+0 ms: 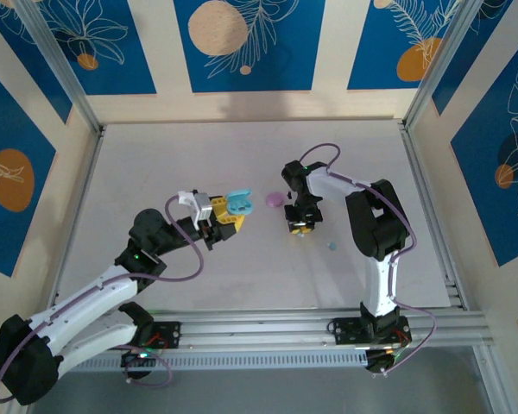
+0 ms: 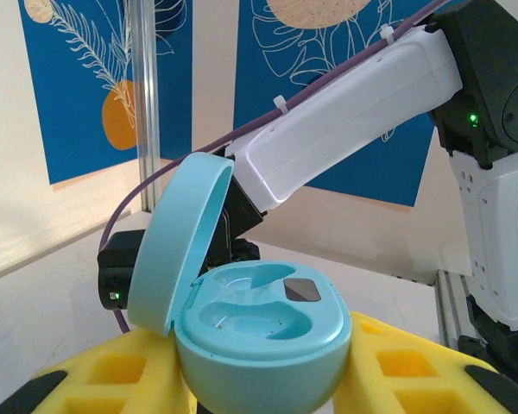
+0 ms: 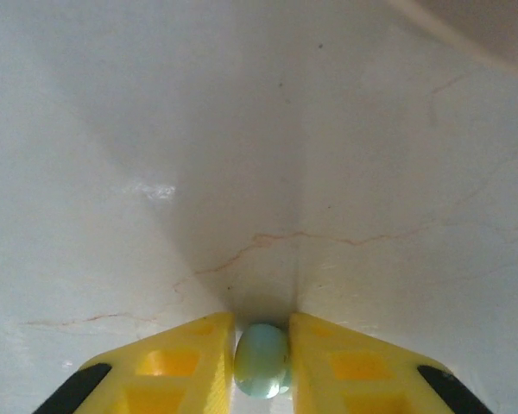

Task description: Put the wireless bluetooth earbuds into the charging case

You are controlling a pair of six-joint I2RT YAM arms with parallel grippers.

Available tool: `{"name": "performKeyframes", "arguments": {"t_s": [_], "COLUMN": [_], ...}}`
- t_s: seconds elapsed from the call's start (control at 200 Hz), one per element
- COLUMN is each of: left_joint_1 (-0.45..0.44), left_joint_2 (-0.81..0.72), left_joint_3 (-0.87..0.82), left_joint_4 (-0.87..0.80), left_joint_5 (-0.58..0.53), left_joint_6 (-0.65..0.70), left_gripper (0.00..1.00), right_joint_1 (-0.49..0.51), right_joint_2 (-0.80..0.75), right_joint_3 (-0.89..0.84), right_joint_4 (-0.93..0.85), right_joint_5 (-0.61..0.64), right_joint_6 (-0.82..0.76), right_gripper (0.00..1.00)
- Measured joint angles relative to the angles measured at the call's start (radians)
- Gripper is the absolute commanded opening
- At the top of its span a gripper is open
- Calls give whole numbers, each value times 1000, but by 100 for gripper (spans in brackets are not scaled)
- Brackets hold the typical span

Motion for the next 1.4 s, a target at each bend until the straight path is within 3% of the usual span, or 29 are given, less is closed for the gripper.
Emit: {"name": "performKeyframes", "arguments": {"t_s": [0.19, 0.325, 0.625, 0.78, 0.945, 1.176, 1.401], "left_joint_1": [0, 0, 0, 0, 0, 0, 0], "left_joint_2": [0, 0, -47, -69, -75, -76, -76], "left_joint_3": [0, 0, -3, -6, -9, -13, -13], "left_joint_4": [0, -2, -45, -52, -53, -71, -72], "left_joint_5": [-5, -12, -52, -68, -78, -77, -77], "left_joint_6": [0, 0, 31, 50, 53, 53, 53], "left_gripper": [37, 37, 37, 37, 37, 37, 37], "right_joint_1": [-18, -41, -128, -129, -128, -100, -67], "right_joint_2": [-3, -60, -427, -502, -549, -592, -621], "right_joint_3": [-2, -55, -289, -332, -372, -377, -369], "right_joint_4": [6, 71, 391, 577, 773, 1023, 1131], "right_joint_5": [-29, -134, -678, -945, -1130, -1265, -1292], "right_joint_6": [26, 61, 239, 349, 491, 677, 802], "right_gripper": [17, 16, 16, 17, 18, 19, 20]}}
